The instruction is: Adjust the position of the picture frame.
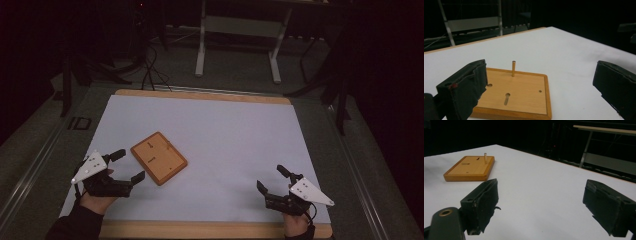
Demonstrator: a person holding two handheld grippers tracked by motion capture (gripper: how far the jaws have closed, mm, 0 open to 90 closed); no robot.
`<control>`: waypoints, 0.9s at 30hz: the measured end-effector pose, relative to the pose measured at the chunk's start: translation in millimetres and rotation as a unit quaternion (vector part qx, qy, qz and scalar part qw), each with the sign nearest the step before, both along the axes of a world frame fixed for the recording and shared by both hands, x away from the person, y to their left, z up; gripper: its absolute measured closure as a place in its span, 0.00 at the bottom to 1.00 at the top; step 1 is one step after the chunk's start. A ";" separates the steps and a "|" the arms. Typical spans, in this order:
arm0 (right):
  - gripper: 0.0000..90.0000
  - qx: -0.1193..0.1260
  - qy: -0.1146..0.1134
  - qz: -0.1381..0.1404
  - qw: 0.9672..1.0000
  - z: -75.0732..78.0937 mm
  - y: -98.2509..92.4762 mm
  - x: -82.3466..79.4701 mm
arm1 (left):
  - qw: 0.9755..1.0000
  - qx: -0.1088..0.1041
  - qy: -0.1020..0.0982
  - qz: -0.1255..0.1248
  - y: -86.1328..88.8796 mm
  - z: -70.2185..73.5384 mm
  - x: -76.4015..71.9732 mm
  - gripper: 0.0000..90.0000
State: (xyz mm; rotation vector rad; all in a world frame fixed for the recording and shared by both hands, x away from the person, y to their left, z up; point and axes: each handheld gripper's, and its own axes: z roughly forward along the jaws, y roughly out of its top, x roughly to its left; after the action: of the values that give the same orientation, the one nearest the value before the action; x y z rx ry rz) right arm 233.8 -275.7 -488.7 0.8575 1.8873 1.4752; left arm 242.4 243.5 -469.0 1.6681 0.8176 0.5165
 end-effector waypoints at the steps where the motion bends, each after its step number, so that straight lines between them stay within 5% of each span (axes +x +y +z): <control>1: 0.14 0.000 0.000 0.000 1.000 0.2 0.3 -0.4 | 1.000 0.000 0.000 -0.001 -1.1 0.3 2.8 0.00; 5: 0.14 -0.003 -0.001 0.002 1.000 0.3 1.7 -0.8 | 1.000 -0.007 -0.005 0.003 -4.6 -0.1 13.5 0.00; 27: 0.14 -0.006 -0.001 0.005 1.000 0.6 2.7 -2.0 | 0.999 0.035 0.024 -0.012 -30.7 -13.2 62.0 0.01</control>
State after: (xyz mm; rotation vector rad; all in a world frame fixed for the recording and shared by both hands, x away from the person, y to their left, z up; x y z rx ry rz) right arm 231.8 -273.0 -488.1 0.8416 1.8988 1.4681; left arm 304.5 212.8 -482.2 1.7576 0.8217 0.4953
